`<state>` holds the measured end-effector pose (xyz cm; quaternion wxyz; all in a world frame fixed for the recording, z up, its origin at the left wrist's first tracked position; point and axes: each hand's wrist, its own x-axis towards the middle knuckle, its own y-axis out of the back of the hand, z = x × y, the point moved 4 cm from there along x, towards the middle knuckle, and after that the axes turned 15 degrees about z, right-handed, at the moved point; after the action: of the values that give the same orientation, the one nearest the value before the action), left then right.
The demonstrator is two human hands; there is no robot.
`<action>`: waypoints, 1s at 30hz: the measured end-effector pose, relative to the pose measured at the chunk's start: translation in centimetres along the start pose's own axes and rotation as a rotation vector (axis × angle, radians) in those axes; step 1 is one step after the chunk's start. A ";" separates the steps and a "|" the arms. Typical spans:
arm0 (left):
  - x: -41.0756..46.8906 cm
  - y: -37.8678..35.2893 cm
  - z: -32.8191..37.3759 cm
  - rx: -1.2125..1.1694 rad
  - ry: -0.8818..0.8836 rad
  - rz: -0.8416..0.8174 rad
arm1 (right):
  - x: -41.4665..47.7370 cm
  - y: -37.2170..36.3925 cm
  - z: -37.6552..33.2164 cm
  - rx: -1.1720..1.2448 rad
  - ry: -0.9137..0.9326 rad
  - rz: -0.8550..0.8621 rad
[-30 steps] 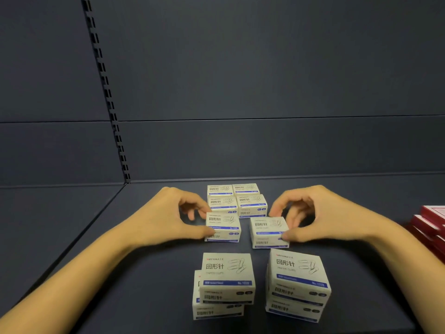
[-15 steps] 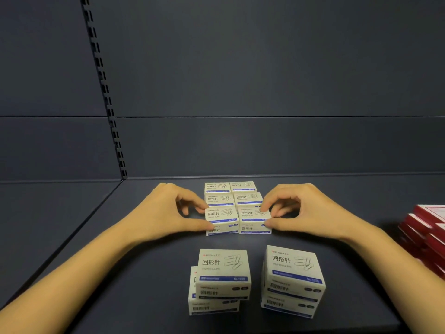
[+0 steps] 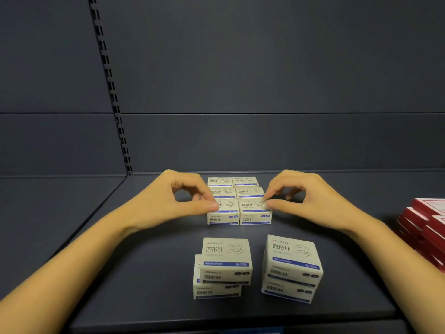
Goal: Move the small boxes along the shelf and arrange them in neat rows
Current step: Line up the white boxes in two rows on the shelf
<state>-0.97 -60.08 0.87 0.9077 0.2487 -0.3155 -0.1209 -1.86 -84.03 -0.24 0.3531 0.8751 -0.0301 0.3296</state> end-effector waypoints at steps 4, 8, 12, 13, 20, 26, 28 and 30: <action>-1.8 0.0 2.6 -0.090 -0.064 -0.139 | -0.3 1.5 -0.9 0.073 -0.066 0.061; -4.4 0.3 3.6 -0.026 -0.083 -0.232 | -2.5 2.9 -2.8 0.172 -0.072 0.018; -5.5 0.5 3.5 0.075 -0.077 -0.186 | -5.2 3.4 -4.7 0.105 0.011 -0.122; -5.6 0.4 3.5 0.095 -0.072 -0.179 | -5.6 3.4 -5.0 0.068 0.026 -0.152; -5.7 0.0 3.4 0.121 -0.068 -0.164 | -6.7 3.6 -5.6 -0.153 0.053 -0.192; -4.4 0.2 3.3 0.187 -0.084 -0.065 | -6.4 3.2 -5.7 -0.106 0.028 -0.176; -3.6 0.1 2.8 0.221 -0.061 -0.030 | -5.6 3.3 -5.4 -0.058 0.002 -0.141; -3.0 0.0 2.2 0.248 -0.034 -0.004 | -4.7 3.0 -4.9 -0.016 -0.035 -0.113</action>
<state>-4.67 -59.79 0.80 0.8642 0.3578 -0.3429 -0.0870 -9.08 -84.02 1.41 0.3775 0.8781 0.0106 0.2936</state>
